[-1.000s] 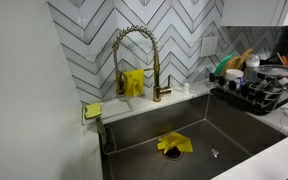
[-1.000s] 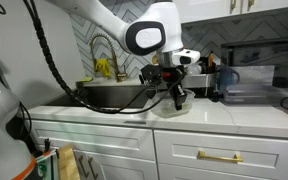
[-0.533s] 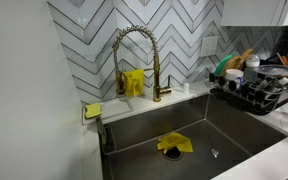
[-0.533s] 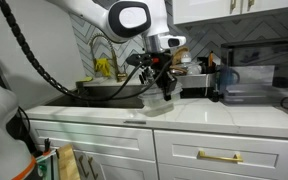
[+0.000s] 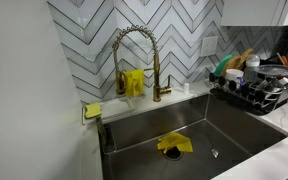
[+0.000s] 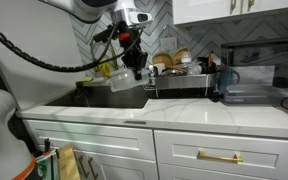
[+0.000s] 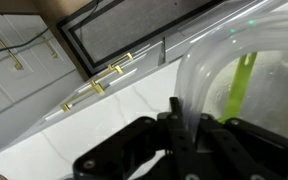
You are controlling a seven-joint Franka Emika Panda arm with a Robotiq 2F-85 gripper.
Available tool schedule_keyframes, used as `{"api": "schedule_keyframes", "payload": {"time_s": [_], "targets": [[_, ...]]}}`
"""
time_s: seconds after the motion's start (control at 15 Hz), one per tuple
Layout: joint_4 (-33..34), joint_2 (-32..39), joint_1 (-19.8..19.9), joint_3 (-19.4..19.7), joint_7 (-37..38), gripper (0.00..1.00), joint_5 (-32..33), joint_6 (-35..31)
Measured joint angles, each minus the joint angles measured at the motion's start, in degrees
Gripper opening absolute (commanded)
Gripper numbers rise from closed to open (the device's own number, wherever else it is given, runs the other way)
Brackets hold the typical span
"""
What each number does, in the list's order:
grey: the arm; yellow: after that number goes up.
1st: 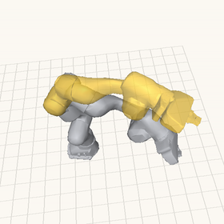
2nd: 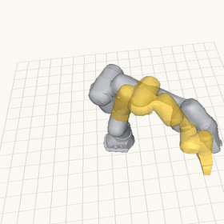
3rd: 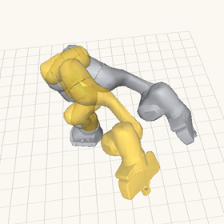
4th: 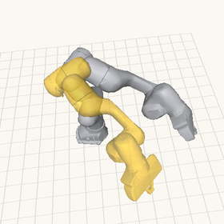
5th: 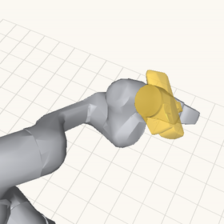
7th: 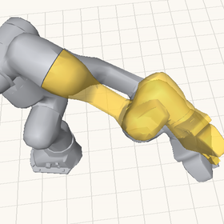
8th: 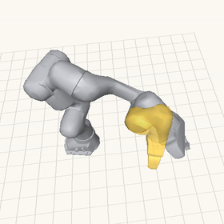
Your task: Remove the lunchbox from the sink,put it on the counter, remove the lunchbox from the drying rack, put it on the counter, put the lunchbox on the left in the lunchbox on the right and then put them in the sink
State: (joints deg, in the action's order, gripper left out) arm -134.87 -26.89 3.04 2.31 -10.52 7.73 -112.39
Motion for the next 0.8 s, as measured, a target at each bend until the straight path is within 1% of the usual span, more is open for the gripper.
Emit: {"api": "schedule_keyframes", "payload": {"time_s": [0.13,0.33,0.6,0.67,0.8], "targets": [[1.07,-1.58,-3.21,-1.91,-1.61,0.02,-0.09,2.28],[4.35,-0.57,-7.61,-5.31,-2.27,0.02,-0.09,2.52],[11.05,5.33,-12.61,-8.48,-4.62,0.02,-1.43,2.51],[12.75,7.30,-13.58,-8.90,-5.53,0.07,-2.28,2.51],[13.84,9.03,-13.89,-9.22,-5.40,0.07,-2.32,2.48]]}}
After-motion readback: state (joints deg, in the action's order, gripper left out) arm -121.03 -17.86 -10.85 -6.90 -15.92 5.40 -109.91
